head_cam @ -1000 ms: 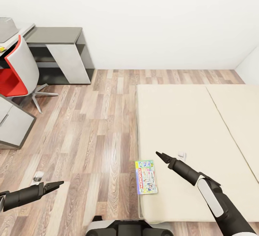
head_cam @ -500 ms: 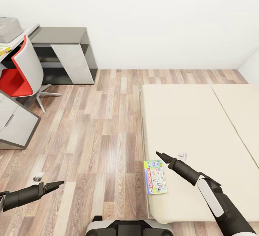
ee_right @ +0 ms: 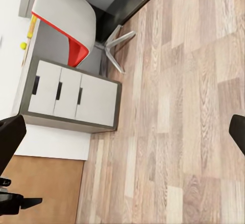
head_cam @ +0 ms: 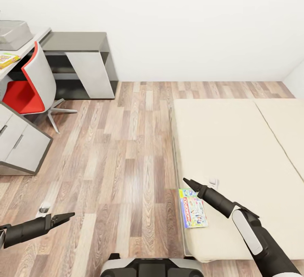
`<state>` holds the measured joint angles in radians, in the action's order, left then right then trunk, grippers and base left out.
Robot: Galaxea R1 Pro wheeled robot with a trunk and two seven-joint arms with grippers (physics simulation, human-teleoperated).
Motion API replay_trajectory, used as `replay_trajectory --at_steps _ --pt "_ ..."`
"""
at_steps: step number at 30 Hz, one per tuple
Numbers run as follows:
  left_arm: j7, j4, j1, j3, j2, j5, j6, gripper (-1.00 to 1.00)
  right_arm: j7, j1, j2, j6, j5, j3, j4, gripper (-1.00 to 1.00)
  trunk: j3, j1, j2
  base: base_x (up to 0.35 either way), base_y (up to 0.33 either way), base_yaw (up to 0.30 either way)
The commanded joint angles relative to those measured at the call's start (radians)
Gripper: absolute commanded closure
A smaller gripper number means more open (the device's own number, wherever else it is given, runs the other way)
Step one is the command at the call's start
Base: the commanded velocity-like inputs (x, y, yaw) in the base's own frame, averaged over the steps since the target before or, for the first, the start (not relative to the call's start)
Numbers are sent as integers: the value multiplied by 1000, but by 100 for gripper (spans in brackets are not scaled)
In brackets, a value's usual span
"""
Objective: Put all the toys in the child's room - the three board games (two on the bed and one on the table), the two jigsaw puzzles on the table, and the tennis ball on the table - inside the toy box on the table in the child's room.
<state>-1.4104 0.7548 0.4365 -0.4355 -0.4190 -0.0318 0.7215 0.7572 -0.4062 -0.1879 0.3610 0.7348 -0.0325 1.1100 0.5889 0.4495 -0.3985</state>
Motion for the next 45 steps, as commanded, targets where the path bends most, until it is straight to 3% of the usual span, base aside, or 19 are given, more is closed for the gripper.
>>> replay_trajectory --at_steps 1,23,34,45 --pt "-5 0 1 -2 0 -3 11 -100 -1 0 -1 9 10 -1 1 -100 1 1 -2 0 199 0" --pt "-5 0 1 -2 0 -3 12 -100 -1 0 1 8 10 -1 1 -100 1 1 -2 3 242 0" --pt "-4 0 1 -2 0 -3 13 -100 -1 0 2 7 10 -1 -2 -100 1 1 -2 159 256 0" --pt "-5 0 1 -2 0 -2 10 -100 -1 0 2 7 10 -1 -2 -100 1 1 -2 124 54 0"
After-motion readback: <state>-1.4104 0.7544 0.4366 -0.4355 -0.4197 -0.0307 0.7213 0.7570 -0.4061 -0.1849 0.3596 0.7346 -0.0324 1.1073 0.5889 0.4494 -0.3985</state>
